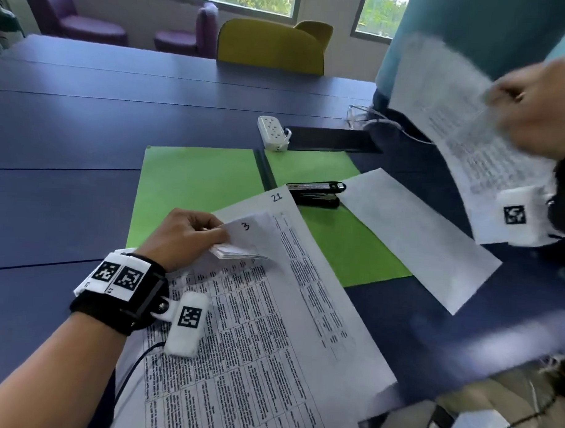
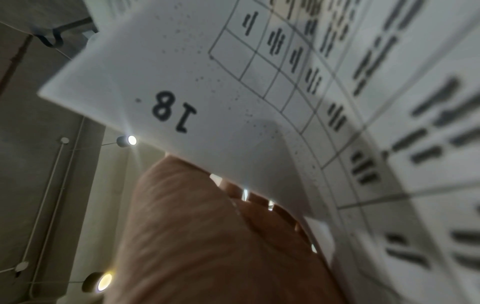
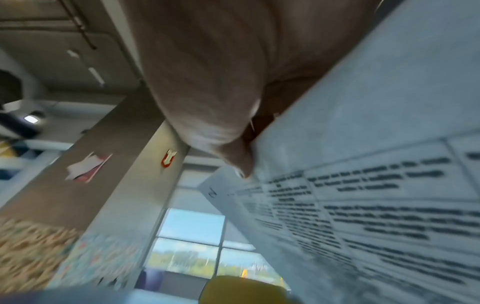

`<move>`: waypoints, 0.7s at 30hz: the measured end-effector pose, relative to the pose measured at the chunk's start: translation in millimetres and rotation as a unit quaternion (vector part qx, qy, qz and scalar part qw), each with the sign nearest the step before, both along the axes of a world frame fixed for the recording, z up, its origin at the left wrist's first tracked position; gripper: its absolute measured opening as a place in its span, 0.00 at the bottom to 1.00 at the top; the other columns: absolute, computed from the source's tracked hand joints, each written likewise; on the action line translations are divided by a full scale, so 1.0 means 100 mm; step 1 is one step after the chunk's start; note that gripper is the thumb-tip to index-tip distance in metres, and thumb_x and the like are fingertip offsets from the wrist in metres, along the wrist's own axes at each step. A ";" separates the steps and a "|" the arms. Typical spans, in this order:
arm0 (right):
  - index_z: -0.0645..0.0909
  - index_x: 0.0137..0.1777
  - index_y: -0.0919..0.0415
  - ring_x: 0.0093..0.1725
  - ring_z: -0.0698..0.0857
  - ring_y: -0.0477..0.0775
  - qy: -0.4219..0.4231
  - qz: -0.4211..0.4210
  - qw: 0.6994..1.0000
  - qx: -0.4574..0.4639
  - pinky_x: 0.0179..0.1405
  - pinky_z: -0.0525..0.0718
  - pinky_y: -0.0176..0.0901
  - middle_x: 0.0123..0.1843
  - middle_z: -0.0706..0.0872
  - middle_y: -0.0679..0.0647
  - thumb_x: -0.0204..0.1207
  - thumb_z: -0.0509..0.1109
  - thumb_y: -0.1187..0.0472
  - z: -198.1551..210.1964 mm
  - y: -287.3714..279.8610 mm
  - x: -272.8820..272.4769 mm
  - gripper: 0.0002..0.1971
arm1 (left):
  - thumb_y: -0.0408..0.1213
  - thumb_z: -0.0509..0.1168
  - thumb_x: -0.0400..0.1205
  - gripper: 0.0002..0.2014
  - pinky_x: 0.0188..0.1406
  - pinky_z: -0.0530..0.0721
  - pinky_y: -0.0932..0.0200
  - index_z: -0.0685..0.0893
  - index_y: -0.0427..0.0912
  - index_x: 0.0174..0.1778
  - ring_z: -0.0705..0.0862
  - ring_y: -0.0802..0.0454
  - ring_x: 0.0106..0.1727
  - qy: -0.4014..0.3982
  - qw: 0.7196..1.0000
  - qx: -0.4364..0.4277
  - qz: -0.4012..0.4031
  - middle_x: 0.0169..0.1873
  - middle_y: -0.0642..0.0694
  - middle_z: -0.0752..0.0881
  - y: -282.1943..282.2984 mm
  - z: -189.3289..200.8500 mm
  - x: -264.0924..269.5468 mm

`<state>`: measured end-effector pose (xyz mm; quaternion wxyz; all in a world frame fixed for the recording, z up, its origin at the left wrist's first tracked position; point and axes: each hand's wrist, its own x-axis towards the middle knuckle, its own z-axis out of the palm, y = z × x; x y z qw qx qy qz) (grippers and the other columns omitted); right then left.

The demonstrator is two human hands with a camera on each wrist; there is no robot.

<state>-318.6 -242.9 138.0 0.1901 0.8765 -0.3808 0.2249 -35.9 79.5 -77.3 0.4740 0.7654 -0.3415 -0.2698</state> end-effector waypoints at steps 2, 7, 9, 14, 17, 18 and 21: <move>0.85 0.43 0.59 0.40 0.85 0.72 0.054 0.019 0.998 0.034 0.40 0.79 0.54 0.41 0.86 0.68 0.77 0.64 0.55 -0.31 0.41 0.23 0.10 | 0.38 0.76 0.78 0.06 0.25 0.77 0.66 0.93 0.44 0.35 0.81 0.58 0.26 0.014 1.000 -0.001 -0.001 0.28 0.48 0.90 0.01 0.01 -0.01; 0.87 0.49 0.56 0.50 0.87 0.66 0.254 -0.041 0.961 0.104 0.44 0.78 0.47 0.52 0.89 0.61 0.80 0.62 0.57 -1.29 0.44 0.53 0.11 | 0.39 0.76 0.72 0.03 0.39 0.79 0.54 0.93 0.48 0.33 0.83 0.50 0.32 0.039 0.999 -0.010 0.005 0.30 0.45 0.91 0.02 0.01 -0.01; 0.84 0.47 0.56 0.50 0.86 0.64 0.252 -0.034 0.958 0.133 0.47 0.81 0.48 0.52 0.88 0.59 0.82 0.60 0.53 -1.54 0.41 0.56 0.12 | 0.40 0.75 0.72 0.03 0.40 0.79 0.53 0.93 0.48 0.34 0.83 0.50 0.32 0.039 0.999 -0.008 0.002 0.30 0.45 0.91 0.01 0.01 -0.01; 0.78 0.34 0.55 0.45 0.84 0.61 0.209 -0.057 0.942 0.255 0.44 0.77 0.47 0.44 0.87 0.56 0.83 0.56 0.36 -1.65 0.33 0.62 0.26 | 0.44 0.71 0.66 0.08 0.43 0.81 0.52 0.93 0.48 0.36 0.85 0.50 0.34 0.045 0.999 -0.005 -0.001 0.35 0.42 0.93 0.02 0.03 -0.03; 0.86 0.41 0.53 0.43 0.85 0.58 0.009 0.034 0.952 0.306 0.44 0.80 0.47 0.41 0.88 0.51 0.80 0.67 0.41 -1.49 0.60 0.69 0.17 | 0.45 0.71 0.66 0.09 0.44 0.81 0.53 0.93 0.48 0.37 0.85 0.51 0.35 0.046 0.999 -0.007 -0.006 0.36 0.42 0.93 0.01 0.03 -0.03; 0.88 0.41 0.54 0.39 0.85 0.57 -0.067 0.085 0.936 0.334 0.42 0.82 0.48 0.38 0.89 0.52 0.78 0.72 0.45 -1.46 0.76 0.73 0.14 | 0.45 0.71 0.66 0.09 0.43 0.81 0.53 0.93 0.48 0.38 0.85 0.51 0.35 0.046 0.999 -0.007 -0.006 0.36 0.42 0.93 0.01 0.02 -0.03; 0.91 0.42 0.54 0.34 0.87 0.58 -0.165 0.216 0.854 0.444 0.38 0.86 0.47 0.34 0.91 0.52 0.75 0.77 0.55 -1.42 1.36 0.83 0.04 | 0.43 0.71 0.66 0.09 0.44 0.80 0.51 0.93 0.46 0.39 0.84 0.50 0.35 0.052 0.999 -0.010 -0.006 0.39 0.39 0.93 0.01 0.01 -0.03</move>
